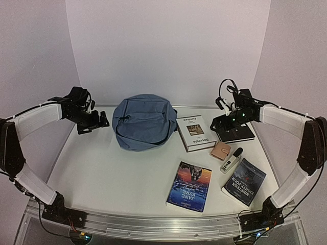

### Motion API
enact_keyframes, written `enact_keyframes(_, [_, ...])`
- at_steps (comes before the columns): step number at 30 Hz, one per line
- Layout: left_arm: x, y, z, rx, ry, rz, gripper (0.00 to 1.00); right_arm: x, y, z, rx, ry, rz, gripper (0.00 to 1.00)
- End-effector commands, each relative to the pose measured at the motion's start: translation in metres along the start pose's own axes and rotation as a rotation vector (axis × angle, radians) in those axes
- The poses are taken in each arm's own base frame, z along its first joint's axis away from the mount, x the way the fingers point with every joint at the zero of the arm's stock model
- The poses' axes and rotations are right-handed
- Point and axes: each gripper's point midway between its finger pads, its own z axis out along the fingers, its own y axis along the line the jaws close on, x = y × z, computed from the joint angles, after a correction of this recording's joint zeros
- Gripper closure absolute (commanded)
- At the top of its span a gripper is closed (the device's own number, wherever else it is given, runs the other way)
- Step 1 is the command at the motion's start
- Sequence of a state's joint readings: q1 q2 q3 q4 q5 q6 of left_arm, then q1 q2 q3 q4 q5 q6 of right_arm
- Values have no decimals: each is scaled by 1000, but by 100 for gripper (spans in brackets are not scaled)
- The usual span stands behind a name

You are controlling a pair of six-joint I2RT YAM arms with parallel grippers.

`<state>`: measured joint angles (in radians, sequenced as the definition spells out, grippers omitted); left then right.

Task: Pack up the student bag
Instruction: Adjust the student bag at the center of the board.

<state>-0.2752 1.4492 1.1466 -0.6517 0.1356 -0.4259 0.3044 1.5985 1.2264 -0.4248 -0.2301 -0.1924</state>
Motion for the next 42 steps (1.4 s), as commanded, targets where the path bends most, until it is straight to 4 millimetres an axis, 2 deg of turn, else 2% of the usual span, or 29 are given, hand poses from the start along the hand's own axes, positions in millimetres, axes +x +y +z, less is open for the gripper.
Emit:
enact_keyframes(1, [-56, -24, 7, 32, -86, 61, 0, -35, 21, 6, -59, -66, -8, 2])
enact_keyframes(7, [-108, -43, 52, 42, -60, 83, 0, -55, 76, 27, -139, -63, -94, 2])
enact_keyframes(12, [-128, -36, 104, 29, -12, 56, 5, -58, 130, 47, -194, -43, -187, 2])
enact_keyframes(17, [-118, -21, 147, 5, 62, 24, 15, -55, 174, 70, -244, -14, -228, 2])
enact_keyframes(20, [-105, -16, 159, 2, 100, 9, 27, -53, 194, 85, -272, 6, -226, 2])
enact_keyframes(24, [-87, -8, 157, -3, 115, -11, 48, -49, 206, 104, -284, 31, -220, 2])
enact_keyframes(26, [-75, -7, 153, 0, 124, -25, 62, -46, 208, 114, -281, 44, -211, 2])
enact_keyframes(29, [-54, -2, 142, 4, 130, -52, 81, -42, 210, 128, -275, 62, -197, 2])
enact_keyframes(31, [-36, 0, 134, 8, 132, -74, 90, -39, 211, 136, -274, 73, -198, 2])
enact_keyframes(34, [-6, -2, 121, 19, 139, -106, 92, -36, 214, 146, -273, 84, -201, 2])
enact_keyframes(39, [58, -31, 97, 63, 165, -114, 86, -34, 218, 161, -266, 90, -211, 2])
enact_keyframes(42, [88, -44, 77, 103, 171, -122, 82, -37, 215, 162, -251, 85, -228, 2])
